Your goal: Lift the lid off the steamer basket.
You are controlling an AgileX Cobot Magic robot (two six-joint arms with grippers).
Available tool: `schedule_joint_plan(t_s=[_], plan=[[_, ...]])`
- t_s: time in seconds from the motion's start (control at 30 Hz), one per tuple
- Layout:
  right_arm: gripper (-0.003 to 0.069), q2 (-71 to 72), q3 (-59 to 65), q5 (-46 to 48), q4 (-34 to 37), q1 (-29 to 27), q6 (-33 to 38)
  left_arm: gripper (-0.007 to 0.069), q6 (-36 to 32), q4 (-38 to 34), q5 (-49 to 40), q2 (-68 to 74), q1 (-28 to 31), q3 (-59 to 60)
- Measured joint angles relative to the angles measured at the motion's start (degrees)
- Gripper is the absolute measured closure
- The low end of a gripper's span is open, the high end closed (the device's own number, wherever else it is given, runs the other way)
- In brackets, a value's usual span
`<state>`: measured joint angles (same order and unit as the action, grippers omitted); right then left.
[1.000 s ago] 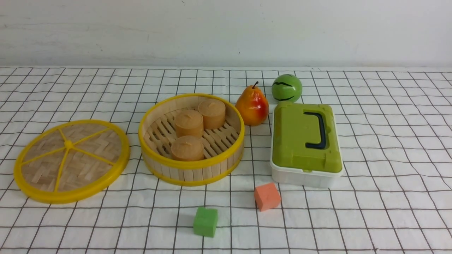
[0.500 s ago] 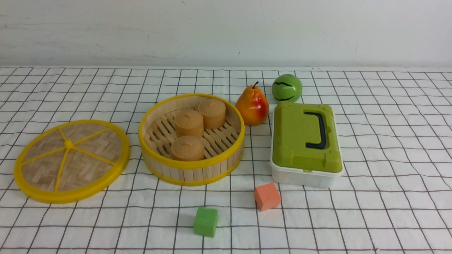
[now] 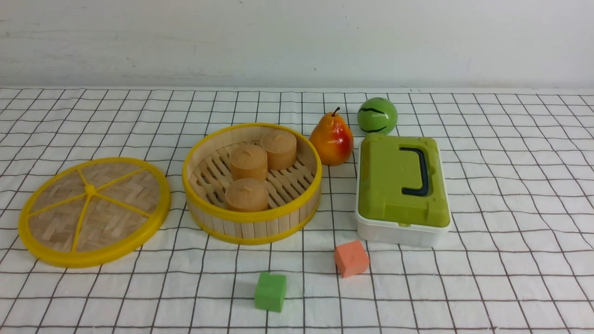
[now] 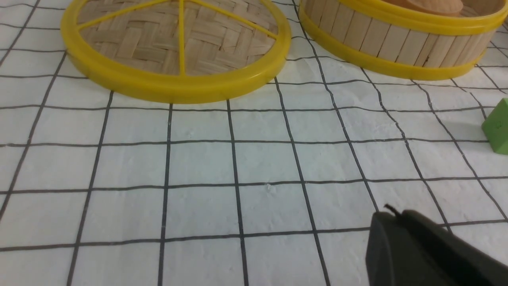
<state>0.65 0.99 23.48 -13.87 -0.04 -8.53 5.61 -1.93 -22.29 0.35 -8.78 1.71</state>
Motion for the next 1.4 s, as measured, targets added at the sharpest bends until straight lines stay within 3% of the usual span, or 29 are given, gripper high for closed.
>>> schedule_joint_plan(t_s=[1.4], plan=[[0.0419,0.0,0.0,0.0,0.0,0.0,0.0,0.0587,0.0,0.0,0.0,0.0,-0.02,0.0]])
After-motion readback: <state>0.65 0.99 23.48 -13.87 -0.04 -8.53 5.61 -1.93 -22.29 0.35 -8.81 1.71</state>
